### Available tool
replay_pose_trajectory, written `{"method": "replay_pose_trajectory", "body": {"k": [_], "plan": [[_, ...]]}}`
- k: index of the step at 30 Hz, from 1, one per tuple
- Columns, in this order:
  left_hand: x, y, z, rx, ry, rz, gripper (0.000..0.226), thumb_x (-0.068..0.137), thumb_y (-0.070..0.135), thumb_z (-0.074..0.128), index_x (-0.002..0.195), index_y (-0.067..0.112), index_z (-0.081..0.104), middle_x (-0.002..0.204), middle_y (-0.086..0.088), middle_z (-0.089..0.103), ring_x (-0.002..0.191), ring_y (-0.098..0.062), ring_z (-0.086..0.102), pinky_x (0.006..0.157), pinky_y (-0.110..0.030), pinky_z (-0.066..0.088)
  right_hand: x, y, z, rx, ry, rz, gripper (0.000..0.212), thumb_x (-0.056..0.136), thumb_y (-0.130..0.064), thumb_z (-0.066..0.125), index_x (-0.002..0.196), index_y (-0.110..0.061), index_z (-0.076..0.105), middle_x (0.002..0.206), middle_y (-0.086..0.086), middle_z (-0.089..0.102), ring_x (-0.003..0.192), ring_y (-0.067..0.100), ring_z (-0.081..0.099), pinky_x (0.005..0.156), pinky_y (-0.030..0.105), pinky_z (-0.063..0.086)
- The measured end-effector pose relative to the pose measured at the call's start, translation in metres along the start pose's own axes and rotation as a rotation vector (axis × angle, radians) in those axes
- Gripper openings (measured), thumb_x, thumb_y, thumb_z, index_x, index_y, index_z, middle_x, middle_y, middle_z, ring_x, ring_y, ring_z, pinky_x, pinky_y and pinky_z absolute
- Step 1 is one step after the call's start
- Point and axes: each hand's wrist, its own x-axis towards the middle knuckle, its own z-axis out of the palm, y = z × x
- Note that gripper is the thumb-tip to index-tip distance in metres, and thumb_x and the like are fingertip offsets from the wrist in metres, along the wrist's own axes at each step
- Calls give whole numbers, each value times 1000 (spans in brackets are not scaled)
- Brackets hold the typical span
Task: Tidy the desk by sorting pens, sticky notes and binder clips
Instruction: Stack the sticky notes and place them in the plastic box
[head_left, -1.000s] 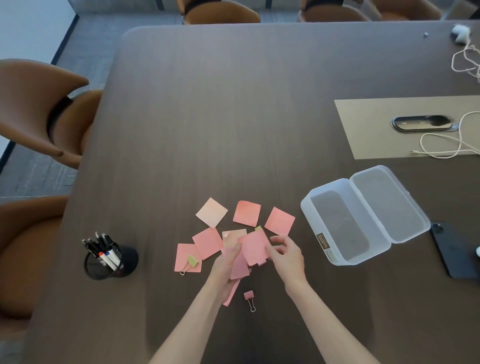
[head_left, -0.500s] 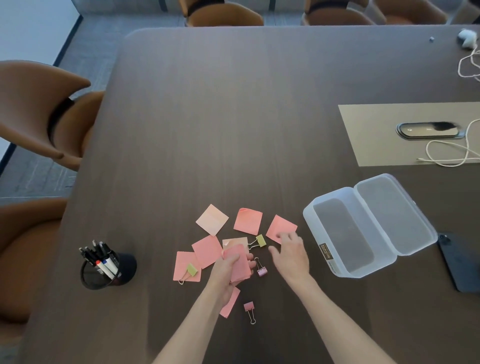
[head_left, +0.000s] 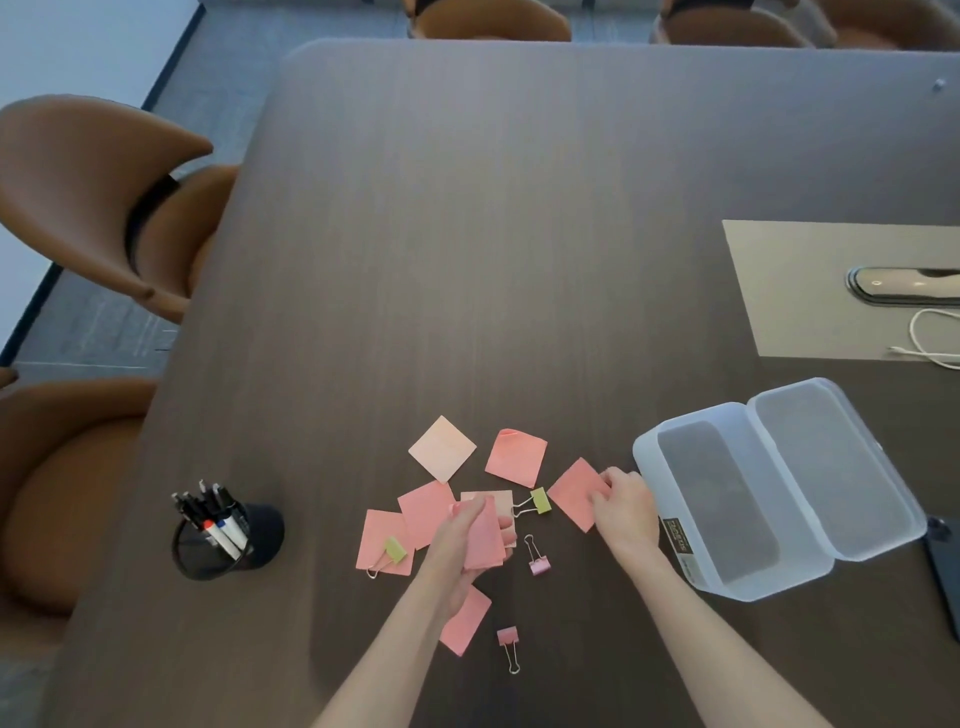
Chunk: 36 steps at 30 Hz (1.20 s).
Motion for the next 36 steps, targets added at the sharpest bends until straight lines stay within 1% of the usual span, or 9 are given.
{"method": "replay_pose_trajectory", "body": {"k": [5, 7, 12, 17, 22, 25, 31, 33, 36], "plan": [[0, 2, 3, 33, -4, 27, 37, 92, 40, 67, 116, 15, 55, 105, -16, 76, 97, -28, 73, 83, -43, 59, -30, -21, -10, 756, -136, 214, 9, 95, -16, 62, 100, -11, 68, 100, 5, 72, 85, 16, 66, 66, 31, 56], [-3, 2, 3, 49, -32, 57, 39, 91, 43, 68, 115, 13, 59, 99, -9, 77, 95, -26, 70, 80, -41, 56, -47, -35, -8, 865, -235, 202, 12, 90, -10, 67, 102, -10, 68, 90, 6, 74, 74, 14, 66, 57, 26, 49], [-9, 5, -3, 9, -45, 63, 32, 94, 27, 68, 121, 11, 65, 112, -14, 75, 99, -25, 72, 81, -40, 60, -82, -68, 11, 684, -317, 79, 13, 76, -31, 73, 85, -26, 66, 78, 0, 75, 71, 17, 70, 51, 25, 43], [-13, 5, -26, -72, 73, 40, 26, 102, 2, 46, 127, 4, 55, 104, -15, 73, 91, -28, 71, 83, -47, 59, -85, -80, 29, 245, -216, -203, 3, 82, -26, 70, 81, -24, 70, 84, -6, 68, 79, 14, 62, 66, 25, 47], [-26, 8, -56, -130, 38, 69, 49, 98, -8, 34, 137, 17, 49, 117, -26, 70, 91, -35, 74, 77, -45, 61, -66, -75, 61, -316, -92, -615, 45, 75, -16, 77, 119, -20, 67, 112, -2, 69, 100, 25, 59, 81, 35, 51], [-37, 13, -70, -95, 25, 94, 56, 96, -7, 36, 131, 33, 53, 121, -23, 69, 97, -34, 72, 83, -45, 61, -59, -81, 73, -483, -107, -680, 62, 72, -16, 80, 130, -16, 59, 118, 4, 68, 101, 27, 59, 88, 37, 49], [-39, 17, -91, -20, 27, 100, 45, 95, 1, 49, 129, 29, 60, 120, -22, 71, 106, -35, 72, 97, -54, 55, -58, -94, 70, -476, -54, -603, 9, 82, -13, 72, 88, -20, 74, 95, 3, 60, 93, 27, 51, 79, 36, 37], [-37, 19, -92, -16, 35, 102, 36, 97, 9, 54, 127, 28, 60, 115, -19, 72, 101, -32, 74, 95, -53, 56, -58, -97, 58, -376, -97, -529, 16, 89, -16, 61, 82, -24, 73, 89, 1, 60, 91, 28, 53, 76, 37, 34], [-33, 21, -89, 27, 28, 119, 35, 93, 26, 69, 126, 27, 60, 116, -22, 69, 99, -32, 74, 89, -49, 59, -55, -102, 29, -6, -228, -302, 34, 91, -20, 57, 58, -21, 47, 61, -3, 50, 67, 24, 50, 59, 34, 33]]}}
